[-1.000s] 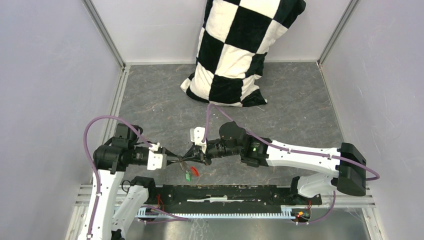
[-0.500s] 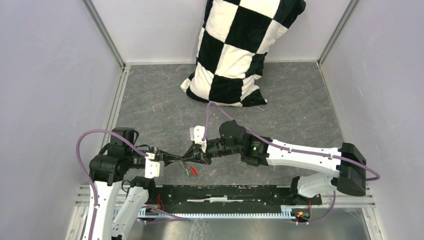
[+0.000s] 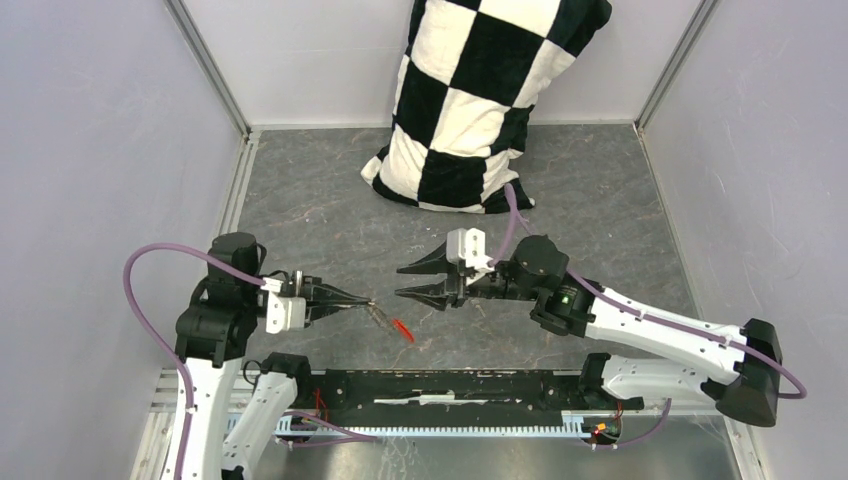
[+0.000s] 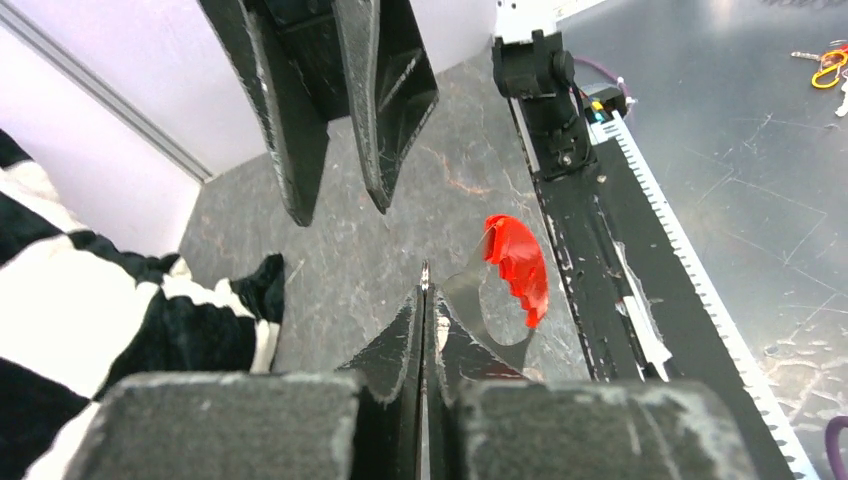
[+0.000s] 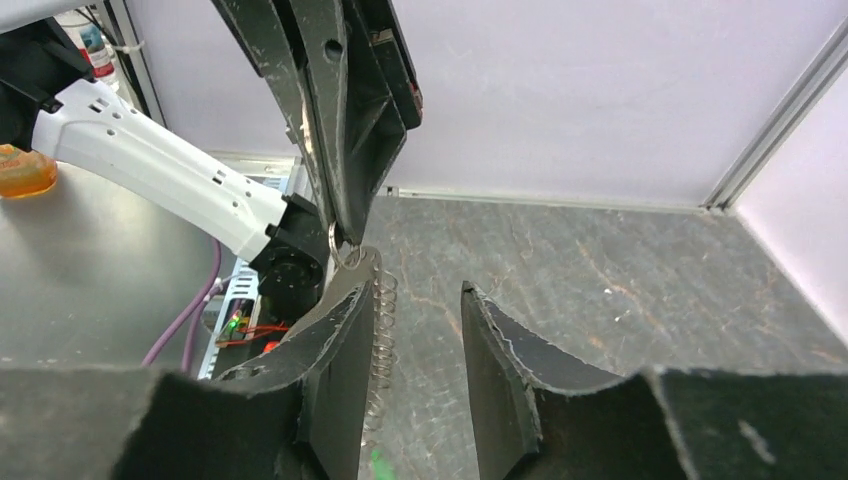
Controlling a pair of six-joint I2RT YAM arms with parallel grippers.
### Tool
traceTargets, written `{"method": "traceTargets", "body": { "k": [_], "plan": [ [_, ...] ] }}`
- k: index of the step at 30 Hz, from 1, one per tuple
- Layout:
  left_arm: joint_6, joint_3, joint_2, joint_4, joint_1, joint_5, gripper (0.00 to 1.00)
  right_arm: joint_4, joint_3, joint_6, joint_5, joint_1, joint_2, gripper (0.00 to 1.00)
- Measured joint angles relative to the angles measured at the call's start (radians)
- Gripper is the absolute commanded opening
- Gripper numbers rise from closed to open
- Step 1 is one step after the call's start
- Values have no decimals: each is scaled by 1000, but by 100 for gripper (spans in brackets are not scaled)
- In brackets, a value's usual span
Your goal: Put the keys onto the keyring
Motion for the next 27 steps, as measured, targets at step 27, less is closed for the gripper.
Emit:
{"method": "traceTargets", "body": {
  "k": [27],
  "plan": [
    [-59, 97, 47, 51, -5, 62, 2, 301, -60, 48, -140, 25, 62, 37]
  ]
}}
